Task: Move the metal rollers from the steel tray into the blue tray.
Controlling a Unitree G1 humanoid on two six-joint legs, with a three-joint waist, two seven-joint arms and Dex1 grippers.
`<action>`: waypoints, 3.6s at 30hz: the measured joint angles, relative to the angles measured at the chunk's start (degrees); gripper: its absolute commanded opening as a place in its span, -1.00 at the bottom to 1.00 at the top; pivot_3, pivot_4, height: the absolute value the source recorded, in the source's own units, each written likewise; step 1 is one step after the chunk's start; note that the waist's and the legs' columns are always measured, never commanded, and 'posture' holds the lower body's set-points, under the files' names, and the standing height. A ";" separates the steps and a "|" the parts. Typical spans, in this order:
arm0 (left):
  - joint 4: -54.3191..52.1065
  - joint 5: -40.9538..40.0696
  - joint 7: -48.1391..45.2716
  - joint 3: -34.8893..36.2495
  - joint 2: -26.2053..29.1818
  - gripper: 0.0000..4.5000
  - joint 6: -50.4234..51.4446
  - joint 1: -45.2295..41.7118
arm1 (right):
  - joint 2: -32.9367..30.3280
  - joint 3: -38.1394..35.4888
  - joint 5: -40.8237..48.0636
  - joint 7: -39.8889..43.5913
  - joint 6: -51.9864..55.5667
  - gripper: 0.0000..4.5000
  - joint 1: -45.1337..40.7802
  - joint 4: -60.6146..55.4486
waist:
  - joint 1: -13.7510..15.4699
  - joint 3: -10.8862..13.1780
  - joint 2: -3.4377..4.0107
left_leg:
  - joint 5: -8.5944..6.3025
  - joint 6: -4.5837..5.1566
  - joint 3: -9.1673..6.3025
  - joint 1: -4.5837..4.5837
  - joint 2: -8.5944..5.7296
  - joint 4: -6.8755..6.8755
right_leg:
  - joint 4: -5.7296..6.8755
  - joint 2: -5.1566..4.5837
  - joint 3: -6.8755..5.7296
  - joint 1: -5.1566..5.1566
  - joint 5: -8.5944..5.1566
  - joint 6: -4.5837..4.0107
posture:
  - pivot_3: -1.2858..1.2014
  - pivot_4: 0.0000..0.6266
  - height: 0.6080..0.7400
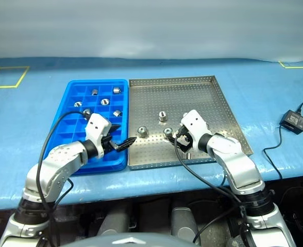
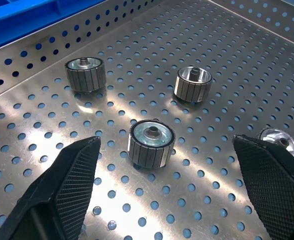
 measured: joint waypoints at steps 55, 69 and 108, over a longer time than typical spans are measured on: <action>0.00 0.03 0.00 0.30 0.18 0.99 0.02 -0.43 | 0.60 -0.13 -0.05 -0.77 -0.62 0.99 -1.04 0.73 | 0.02 0.00 0.00 | 0.00 0.00 0.00 0.00 -0.01 0.01 | 0.01 0.01 0.00 0.01 0.00 0.00 | -0.02 -0.52 1.00; 0.00 0.02 0.00 0.30 0.12 0.99 0.02 -0.69 | 0.61 -0.14 0.02 -0.95 -0.93 0.99 -1.04 0.76 | -0.02 0.00 0.00 | 0.00 0.00 0.00 0.00 -0.01 0.02 | 0.01 0.02 0.00 0.01 0.00 0.00 | -0.02 -0.52 1.00; 3.34 2.15 -5.30 -4.89 2.70 0.99 0.16 -12.52 | 2.73 -0.72 0.24 -2.59 -0.94 0.99 -0.79 -0.37 | 0.39 0.00 0.00 | 0.00 0.00 -0.01 0.00 -0.05 0.14 | 0.02 0.07 0.00 0.09 0.01 0.01 | -0.03 -0.52 1.00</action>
